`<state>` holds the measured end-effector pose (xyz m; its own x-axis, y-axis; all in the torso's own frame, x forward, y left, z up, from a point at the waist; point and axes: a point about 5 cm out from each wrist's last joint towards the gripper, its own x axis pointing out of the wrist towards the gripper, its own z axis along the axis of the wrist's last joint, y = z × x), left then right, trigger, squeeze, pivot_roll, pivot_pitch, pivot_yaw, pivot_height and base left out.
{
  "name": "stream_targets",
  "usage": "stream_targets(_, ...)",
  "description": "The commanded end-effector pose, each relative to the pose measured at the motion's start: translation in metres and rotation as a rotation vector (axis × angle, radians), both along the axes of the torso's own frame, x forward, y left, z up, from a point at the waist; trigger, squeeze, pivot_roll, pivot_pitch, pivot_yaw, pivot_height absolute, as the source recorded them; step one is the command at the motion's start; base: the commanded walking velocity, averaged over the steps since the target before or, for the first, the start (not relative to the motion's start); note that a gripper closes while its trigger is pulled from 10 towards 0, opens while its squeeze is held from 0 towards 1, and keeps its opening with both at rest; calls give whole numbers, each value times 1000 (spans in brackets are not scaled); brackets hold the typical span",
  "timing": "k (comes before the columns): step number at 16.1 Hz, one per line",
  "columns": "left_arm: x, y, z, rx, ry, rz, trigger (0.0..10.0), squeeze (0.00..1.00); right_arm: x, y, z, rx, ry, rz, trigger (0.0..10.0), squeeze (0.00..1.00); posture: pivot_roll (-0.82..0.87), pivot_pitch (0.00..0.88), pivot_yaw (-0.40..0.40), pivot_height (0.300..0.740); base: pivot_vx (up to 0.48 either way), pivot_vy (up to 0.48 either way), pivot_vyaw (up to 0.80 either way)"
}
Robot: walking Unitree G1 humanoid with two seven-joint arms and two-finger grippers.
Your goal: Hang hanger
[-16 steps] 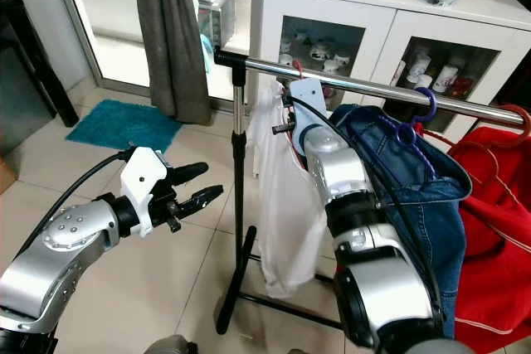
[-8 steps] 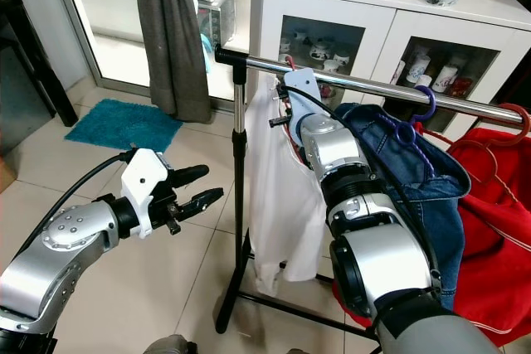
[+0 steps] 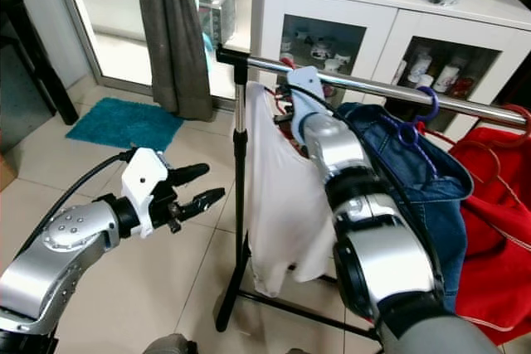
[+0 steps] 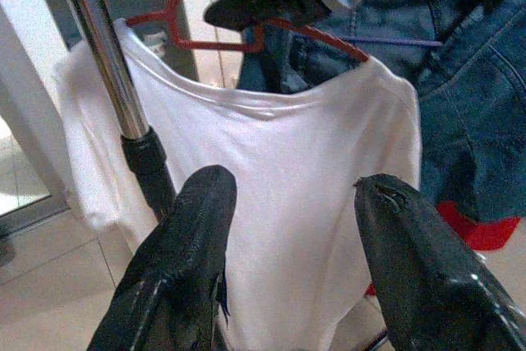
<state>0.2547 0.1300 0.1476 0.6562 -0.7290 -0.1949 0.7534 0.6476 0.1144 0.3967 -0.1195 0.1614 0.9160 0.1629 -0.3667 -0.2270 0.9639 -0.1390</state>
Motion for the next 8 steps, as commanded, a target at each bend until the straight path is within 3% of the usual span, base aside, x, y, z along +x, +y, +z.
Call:
stream_targets(1,6,4,1,-56,1,83,10000,0,0,-7,14,26,-81,9,10000,1000,74,0,-38,723,0,0,0)
stream_targets(4,11,11,0,-120,-1,218,10000,0,-16,-12,26,94,-167,49,10000,1000,69,0,-37,723,0,0,0)
stream_targets(6,9,10,0,-121,-6,229,10000,0,-31,-15,32,163,-227,64,10000,1000,63,0,-32,723,0,0,0)
stream_targets(7,7,9,-1,-119,-10,234,10000,0,-45,-16,35,207,-242,105,10000,0,59,0,-29,723,0,0,0)
stream_targets(8,7,9,-1,-122,-13,242,10000,0,-53,-15,36,256,-248,134,10000,0,55,0,-27,723,0,0,0)
